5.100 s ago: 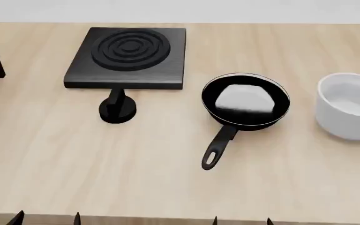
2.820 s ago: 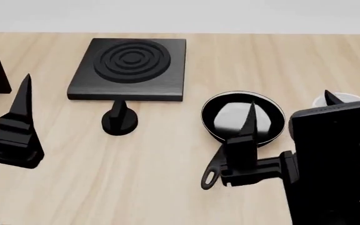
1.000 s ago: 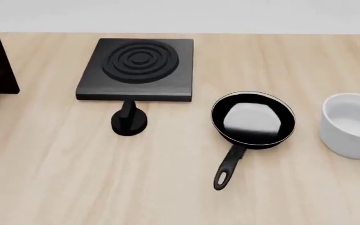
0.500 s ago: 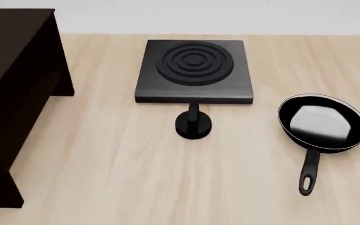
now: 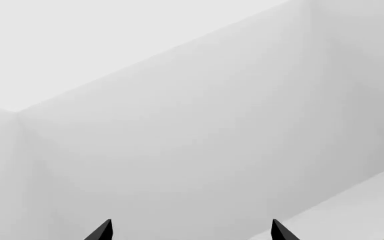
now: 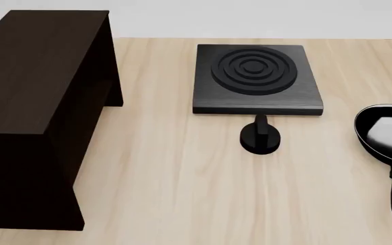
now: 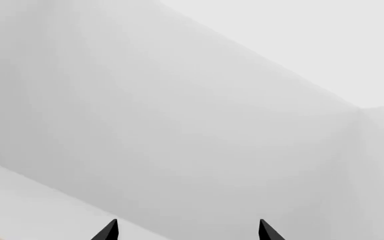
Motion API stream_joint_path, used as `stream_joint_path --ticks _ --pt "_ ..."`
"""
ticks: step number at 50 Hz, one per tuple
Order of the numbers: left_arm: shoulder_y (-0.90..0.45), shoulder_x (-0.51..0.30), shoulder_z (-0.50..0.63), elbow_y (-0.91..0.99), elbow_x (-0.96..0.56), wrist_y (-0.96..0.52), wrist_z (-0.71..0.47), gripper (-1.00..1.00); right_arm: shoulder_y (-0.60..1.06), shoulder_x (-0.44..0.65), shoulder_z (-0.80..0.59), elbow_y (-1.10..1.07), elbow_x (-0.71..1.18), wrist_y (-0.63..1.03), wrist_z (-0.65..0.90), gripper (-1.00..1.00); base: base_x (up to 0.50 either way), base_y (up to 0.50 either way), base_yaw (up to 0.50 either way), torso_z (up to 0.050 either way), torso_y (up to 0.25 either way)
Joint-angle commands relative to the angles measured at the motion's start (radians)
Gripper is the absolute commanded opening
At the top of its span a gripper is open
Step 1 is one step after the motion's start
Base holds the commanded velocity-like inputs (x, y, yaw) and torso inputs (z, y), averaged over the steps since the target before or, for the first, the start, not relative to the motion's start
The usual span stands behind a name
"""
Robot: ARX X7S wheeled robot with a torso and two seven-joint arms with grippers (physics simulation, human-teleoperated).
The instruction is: Put the frying pan under the cabinet shelf.
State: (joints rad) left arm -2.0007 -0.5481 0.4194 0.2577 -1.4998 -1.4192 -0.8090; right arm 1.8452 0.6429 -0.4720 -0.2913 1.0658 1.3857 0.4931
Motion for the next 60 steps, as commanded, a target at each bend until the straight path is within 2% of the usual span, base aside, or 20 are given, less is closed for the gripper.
stream_joint_path --ticks 1,30,60 --pt "-0.019 0.002 0.01 -0.004 -0.022 0.004 -0.01 1.0 0.009 0.006 -0.022 -0.014 -0.016 -0.023 -0.008 1.0 0.34 -0.09 0.0 0.0 0.0" --pt "-0.02 -0.023 0.022 0.009 -0.047 0.032 -0.016 1.0 0.048 -0.013 -0.138 -0.032 -0.072 -0.053 -0.05 1.0 0.5 -0.08 0.0 0.0 0.001" --pt "-0.03 -0.028 0.058 0.002 -0.018 0.054 0.011 1.0 0.02 0.02 -0.109 -0.052 -0.041 -0.067 -0.035 1.0 0.5 0.0 0.0 0.0 0.001"
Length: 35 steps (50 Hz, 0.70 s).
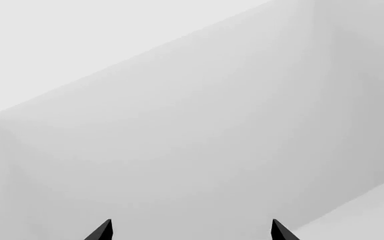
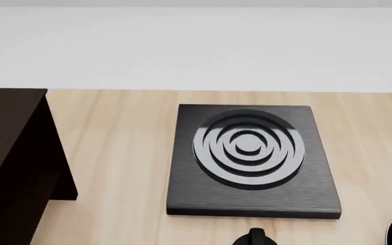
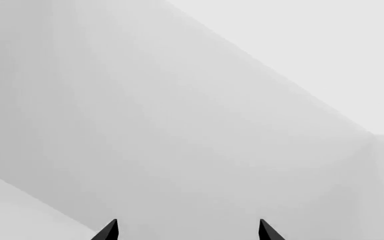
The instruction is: Put the frying pan under the cabinet shelf.
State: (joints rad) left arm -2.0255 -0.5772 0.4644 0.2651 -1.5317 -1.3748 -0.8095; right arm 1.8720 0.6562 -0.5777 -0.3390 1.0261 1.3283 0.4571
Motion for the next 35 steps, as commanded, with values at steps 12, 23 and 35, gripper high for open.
stream_joint_path --ticks 12,23,35 --pt "0.03 -0.022 0.017 0.009 0.03 0.031 0.022 1.0 -0.113 0.054 0.108 -0.084 0.118 0.07 0.153 1.0 0.24 0.0 0.0 0.0 0.0" --pt "0.051 -0.031 0.029 0.005 0.077 0.061 0.049 1.0 -0.199 0.125 0.26 -0.168 0.441 0.186 0.392 1.0 0.0 0.0 0.0 0.0 0.0" --pt "0.08 -0.028 0.049 0.003 0.119 0.092 0.069 1.0 -0.36 0.306 0.327 -0.248 0.776 0.098 0.627 1.0 0.0 0.0 0.0 0.0 0.0"
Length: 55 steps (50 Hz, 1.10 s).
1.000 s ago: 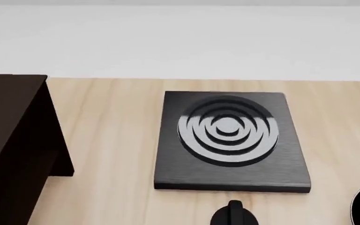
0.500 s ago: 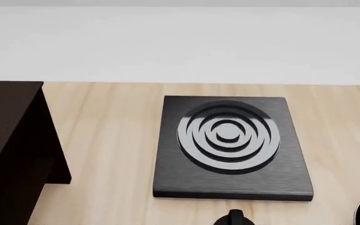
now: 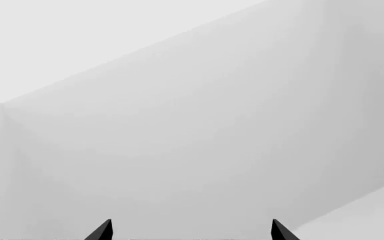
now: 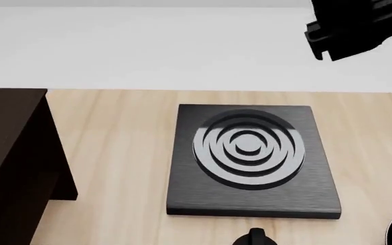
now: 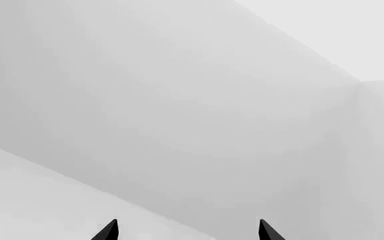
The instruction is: Put the frying pan under the cabinet shelf.
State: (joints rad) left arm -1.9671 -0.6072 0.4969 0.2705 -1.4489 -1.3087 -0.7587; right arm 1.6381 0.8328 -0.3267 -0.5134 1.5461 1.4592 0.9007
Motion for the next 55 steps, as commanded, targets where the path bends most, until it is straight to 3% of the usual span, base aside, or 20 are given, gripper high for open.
stream_joint_path --ticks 1,10,15,20,32,36,44,55 --pt "0.022 0.002 0.018 -0.003 0.038 0.027 0.019 1.0 -0.129 0.135 0.078 -0.077 0.26 -0.037 0.186 1.0 0.0 0.0 0.0 0.0 0.0" --pt "0.038 0.014 0.04 -0.011 0.076 0.052 0.044 1.0 -0.301 0.268 0.17 -0.156 0.34 -0.118 0.213 1.0 0.0 0.0 0.0 0.0 0.0" --pt "0.055 0.016 0.047 -0.009 0.089 0.067 0.054 1.0 -0.499 0.389 0.321 -0.212 0.398 -0.187 0.218 1.0 0.0 0.0 0.0 0.0 0.0" --pt "0.078 0.013 0.051 -0.005 0.105 0.086 0.061 1.0 -0.7 0.416 0.504 -0.251 0.415 -0.2 0.218 1.0 0.0 0.0 0.0 0.0 0.0" --pt "0.111 0.011 0.061 -0.015 0.14 0.125 0.083 1.0 -1.096 0.292 1.037 -0.261 0.55 -0.026 0.305 1.0 0.0 0.0 0.0 0.0 0.0" --pt "0.116 0.017 0.068 -0.022 0.152 0.134 0.088 1.0 -1.175 0.26 1.159 -0.262 0.596 0.03 0.325 1.0 0.0 0.0 0.0 0.0 0.0" --pt "0.126 0.023 0.083 -0.028 0.17 0.147 0.103 1.0 -1.268 0.183 1.29 -0.265 0.576 0.101 0.296 1.0 0.0 0.0 0.0 0.0 0.0" --pt "0.129 0.024 0.09 -0.031 0.173 0.15 0.107 1.0 -1.369 0.157 1.371 -0.273 0.374 0.103 0.108 1.0 0.0 0.0 0.0 0.0 0.0"
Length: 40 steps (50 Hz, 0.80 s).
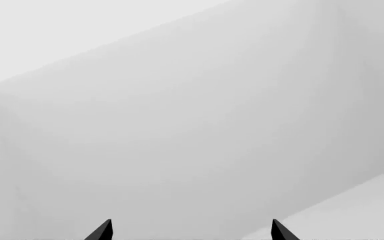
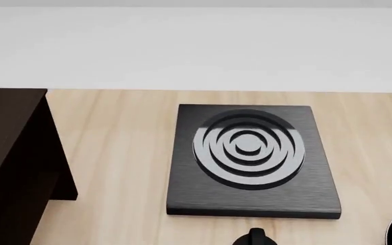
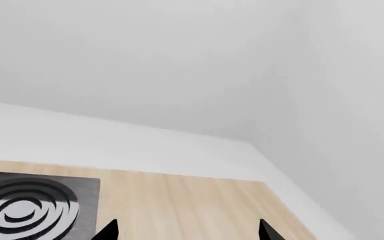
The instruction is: Put the frying pan under the cabinet shelf.
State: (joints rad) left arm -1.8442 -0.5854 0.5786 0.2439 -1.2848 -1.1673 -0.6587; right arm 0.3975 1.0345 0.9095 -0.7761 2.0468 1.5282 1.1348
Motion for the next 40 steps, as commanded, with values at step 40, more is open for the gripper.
stream_joint_path --ticks 40 --pt "-0.171 0.045 0.007 -0.048 -0.033 -0.055 0.008 1.0 -0.267 -0.14 -0.009 -0.048 -0.608 -0.081 -0.463 1.0 0.0 0.0 0.0 0.0 0.0"
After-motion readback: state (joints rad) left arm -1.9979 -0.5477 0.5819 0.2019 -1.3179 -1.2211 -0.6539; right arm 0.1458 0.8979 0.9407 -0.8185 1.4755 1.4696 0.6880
